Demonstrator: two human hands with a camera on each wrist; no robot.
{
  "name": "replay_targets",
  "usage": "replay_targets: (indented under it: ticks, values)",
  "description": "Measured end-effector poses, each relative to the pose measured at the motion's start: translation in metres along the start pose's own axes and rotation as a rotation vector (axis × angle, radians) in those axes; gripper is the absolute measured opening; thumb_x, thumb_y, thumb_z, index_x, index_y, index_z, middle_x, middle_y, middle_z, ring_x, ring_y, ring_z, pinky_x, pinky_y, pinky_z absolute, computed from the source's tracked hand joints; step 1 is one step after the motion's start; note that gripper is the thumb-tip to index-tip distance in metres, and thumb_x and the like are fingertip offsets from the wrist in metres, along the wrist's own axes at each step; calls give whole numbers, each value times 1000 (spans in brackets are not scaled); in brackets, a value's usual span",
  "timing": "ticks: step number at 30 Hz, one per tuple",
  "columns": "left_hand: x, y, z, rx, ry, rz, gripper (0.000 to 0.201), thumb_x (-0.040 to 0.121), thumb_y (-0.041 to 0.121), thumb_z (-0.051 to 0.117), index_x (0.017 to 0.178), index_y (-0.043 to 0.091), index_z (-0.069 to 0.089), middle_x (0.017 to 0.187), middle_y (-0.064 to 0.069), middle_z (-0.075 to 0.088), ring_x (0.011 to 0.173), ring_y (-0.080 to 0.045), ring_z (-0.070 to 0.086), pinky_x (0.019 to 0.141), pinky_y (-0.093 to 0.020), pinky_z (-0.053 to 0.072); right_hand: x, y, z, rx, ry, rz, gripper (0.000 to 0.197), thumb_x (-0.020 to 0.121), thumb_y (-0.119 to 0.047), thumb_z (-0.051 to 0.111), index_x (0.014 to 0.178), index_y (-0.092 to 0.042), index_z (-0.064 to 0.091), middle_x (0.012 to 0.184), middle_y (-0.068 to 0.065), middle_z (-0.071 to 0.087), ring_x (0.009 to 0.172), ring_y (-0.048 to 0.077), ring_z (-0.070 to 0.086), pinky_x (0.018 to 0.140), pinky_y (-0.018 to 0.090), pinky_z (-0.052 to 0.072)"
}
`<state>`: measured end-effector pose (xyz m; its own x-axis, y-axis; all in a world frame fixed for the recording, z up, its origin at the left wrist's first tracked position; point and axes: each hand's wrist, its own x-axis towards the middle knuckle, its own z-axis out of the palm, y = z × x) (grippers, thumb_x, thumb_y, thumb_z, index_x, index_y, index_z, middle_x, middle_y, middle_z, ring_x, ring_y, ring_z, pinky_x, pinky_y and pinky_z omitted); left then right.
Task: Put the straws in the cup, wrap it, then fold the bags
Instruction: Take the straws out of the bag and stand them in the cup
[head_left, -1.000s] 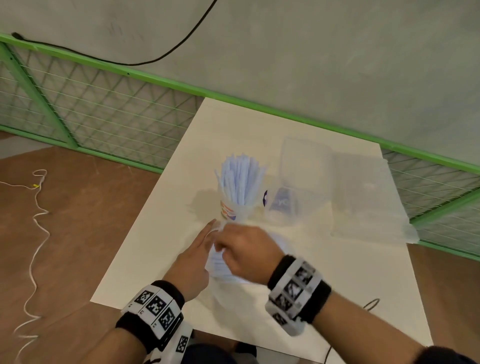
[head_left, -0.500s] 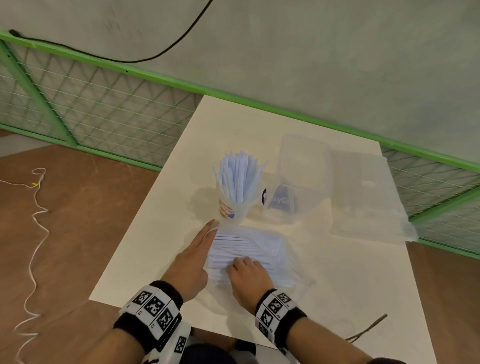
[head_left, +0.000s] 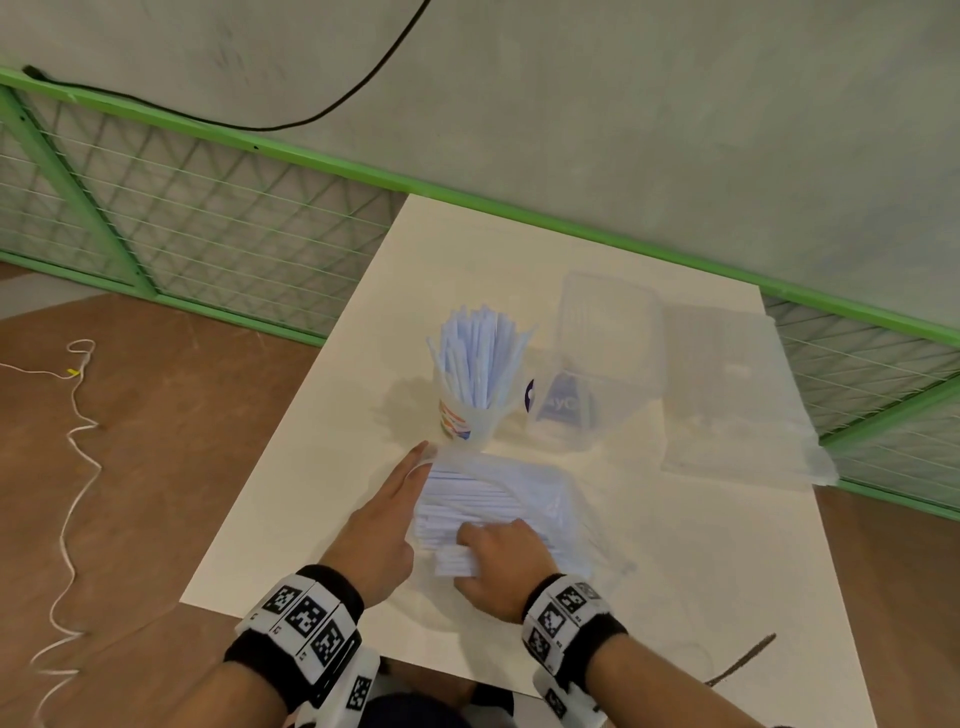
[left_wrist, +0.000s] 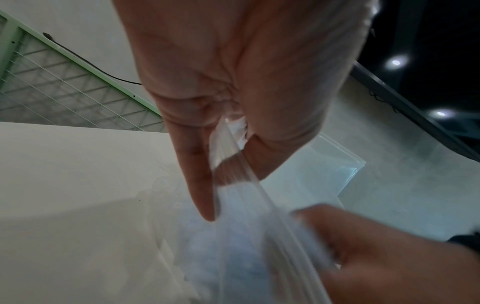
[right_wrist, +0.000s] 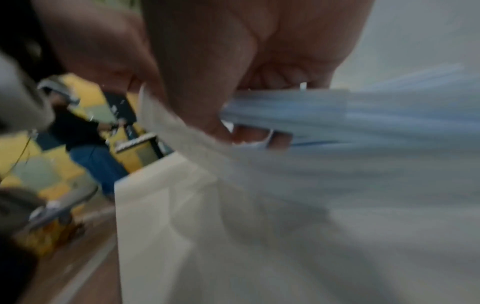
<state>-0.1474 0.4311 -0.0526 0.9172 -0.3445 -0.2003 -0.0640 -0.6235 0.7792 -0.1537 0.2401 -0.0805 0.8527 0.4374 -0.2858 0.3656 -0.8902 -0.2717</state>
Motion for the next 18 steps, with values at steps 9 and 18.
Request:
replay_targets:
  ticks: [9, 18]
  values:
    - [1, -2, -1, 5, 7, 17, 105, 68, -20, 40, 152, 35, 8, 154, 33, -4, 142, 5, 16, 111, -23, 36, -30, -8, -32, 993, 401, 198, 27, 78, -38, 65, 73, -11, 66, 77, 0, 66, 75, 11, 64, 70, 19, 47]
    - [3, 6, -4, -24, -19, -21, 103, 71, -19, 41, 152, 35, 7, 155, 31, -5, 140, -6, 29, 109, -18, 34, -13, 1, -136, 911, 330, 126, 12, 81, -9, 68, 71, -2, 68, 71, 17, 68, 50, 15, 60, 48, 25, 49]
